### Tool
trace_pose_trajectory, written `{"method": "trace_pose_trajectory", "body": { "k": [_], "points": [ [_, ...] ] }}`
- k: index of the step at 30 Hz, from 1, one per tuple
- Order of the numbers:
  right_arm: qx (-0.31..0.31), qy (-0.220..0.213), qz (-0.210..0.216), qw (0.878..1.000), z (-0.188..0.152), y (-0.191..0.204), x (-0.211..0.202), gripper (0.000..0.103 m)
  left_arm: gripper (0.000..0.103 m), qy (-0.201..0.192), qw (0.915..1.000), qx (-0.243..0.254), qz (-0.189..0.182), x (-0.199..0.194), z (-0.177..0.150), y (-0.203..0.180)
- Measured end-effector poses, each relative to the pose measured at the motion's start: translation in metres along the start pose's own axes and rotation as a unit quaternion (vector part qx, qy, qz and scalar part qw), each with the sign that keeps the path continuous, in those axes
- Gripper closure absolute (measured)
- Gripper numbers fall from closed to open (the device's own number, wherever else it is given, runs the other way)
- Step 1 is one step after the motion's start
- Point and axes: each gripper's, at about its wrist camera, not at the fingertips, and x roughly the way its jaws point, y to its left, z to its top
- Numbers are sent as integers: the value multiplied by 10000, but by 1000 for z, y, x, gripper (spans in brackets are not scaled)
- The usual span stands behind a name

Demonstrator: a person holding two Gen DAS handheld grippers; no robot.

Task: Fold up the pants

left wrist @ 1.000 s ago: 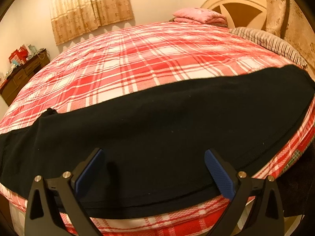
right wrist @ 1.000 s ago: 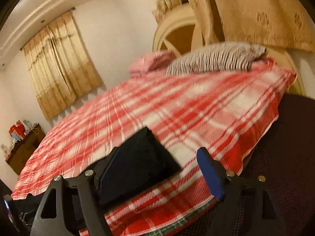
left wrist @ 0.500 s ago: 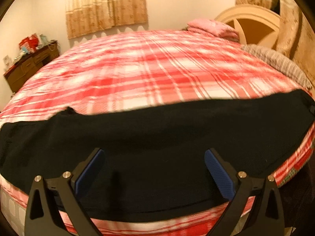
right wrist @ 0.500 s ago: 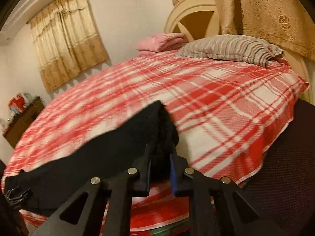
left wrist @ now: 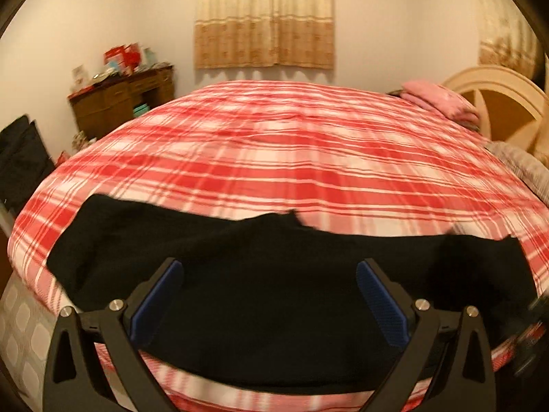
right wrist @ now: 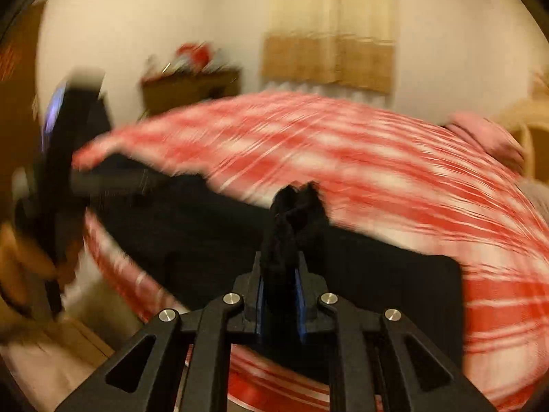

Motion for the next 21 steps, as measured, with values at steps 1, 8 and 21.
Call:
{"method": "trace_pose_trajectory", "body": {
  "k": [1,8,21],
  "points": [
    [-140,72,-27,9999,-5,12,13,84,0,31,10000,-70,35,3,-1,7],
    [-994,12,670,9928,-16,61,11,23,0,199,9989,-356,220,19,-11,45],
    [1166,109,534,9917,20,-68,25,74,0,105,9996,271,-42,22,-18,24]
  ]
}}
